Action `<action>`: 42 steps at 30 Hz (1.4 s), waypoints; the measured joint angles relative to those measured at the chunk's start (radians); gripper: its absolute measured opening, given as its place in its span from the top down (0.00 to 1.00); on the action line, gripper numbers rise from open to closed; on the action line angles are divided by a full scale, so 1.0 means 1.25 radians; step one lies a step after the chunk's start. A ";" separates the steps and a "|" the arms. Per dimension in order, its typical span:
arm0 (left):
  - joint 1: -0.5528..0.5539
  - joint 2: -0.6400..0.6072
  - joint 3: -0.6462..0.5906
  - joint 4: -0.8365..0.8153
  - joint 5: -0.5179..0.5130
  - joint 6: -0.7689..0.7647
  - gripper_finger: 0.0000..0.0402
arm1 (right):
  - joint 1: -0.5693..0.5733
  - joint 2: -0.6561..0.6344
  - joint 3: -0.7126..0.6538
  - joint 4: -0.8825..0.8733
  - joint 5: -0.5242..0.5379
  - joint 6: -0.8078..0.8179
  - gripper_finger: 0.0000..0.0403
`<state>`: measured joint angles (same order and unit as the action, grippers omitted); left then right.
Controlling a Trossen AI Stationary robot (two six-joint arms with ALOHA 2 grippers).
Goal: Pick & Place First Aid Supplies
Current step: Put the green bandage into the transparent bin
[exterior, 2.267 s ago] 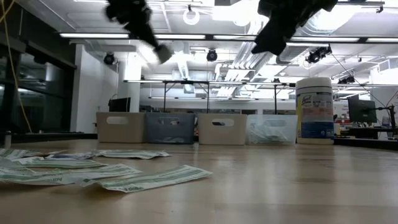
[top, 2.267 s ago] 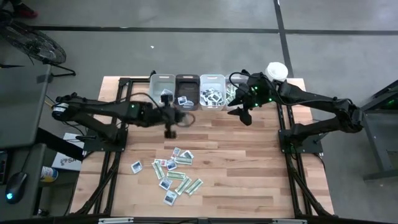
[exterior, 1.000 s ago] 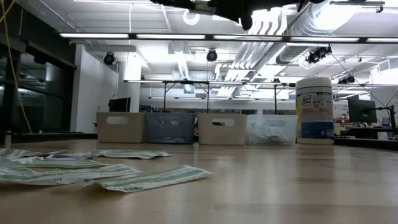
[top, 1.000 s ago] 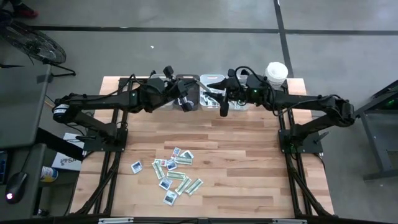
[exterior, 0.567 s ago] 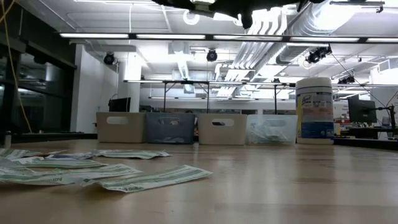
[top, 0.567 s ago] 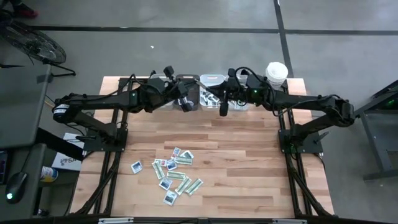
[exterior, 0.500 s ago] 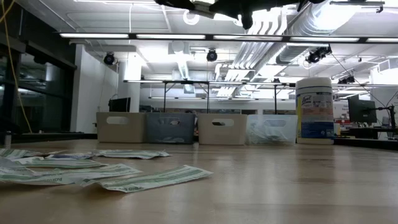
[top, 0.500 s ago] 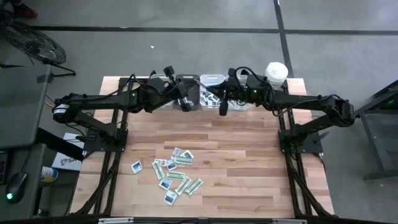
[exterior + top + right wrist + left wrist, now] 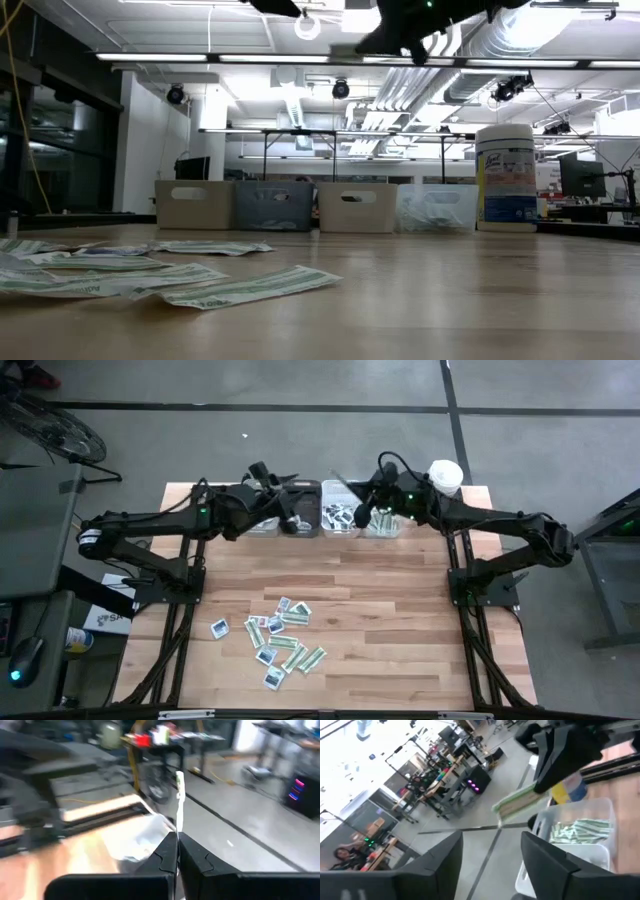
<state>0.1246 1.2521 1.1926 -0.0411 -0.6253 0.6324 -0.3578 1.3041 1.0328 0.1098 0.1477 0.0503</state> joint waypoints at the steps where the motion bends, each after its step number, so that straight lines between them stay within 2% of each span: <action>1: 0.000 -0.013 0.000 -0.021 -0.007 0.000 0.51 | -0.011 -0.005 0.000 -0.021 0.015 0.012 1.00; 14: 0.001 -0.183 -0.002 -0.310 -0.016 -0.015 0.55 | -0.109 -0.016 0.000 -0.278 0.155 0.181 1.00; 18: 0.001 -0.220 -0.057 -0.310 -0.006 -0.068 0.56 | -0.126 -0.010 0.000 -0.333 0.181 0.248 1.00; 25: 0.000 -0.284 -0.217 -0.238 0.025 -0.165 0.56 | -0.140 0.002 -0.011 -0.417 0.208 0.347 1.00; 30: 0.000 -0.335 -0.298 -0.184 0.048 -0.205 0.56 | -0.153 -0.002 -0.113 -0.354 0.176 0.445 1.00; 35: 0.000 -0.370 -0.334 -0.185 0.049 -0.217 0.56 | -0.165 -0.002 -0.208 -0.167 0.147 0.556 1.00; 42: 0.000 -0.383 -0.338 -0.191 0.047 -0.211 0.56 | -0.170 -0.003 -0.306 -0.046 0.193 0.762 1.00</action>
<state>0.1246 0.7728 0.7699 -0.2792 -0.5671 0.3683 -0.5705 1.3006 0.6508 0.0521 0.3889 1.0033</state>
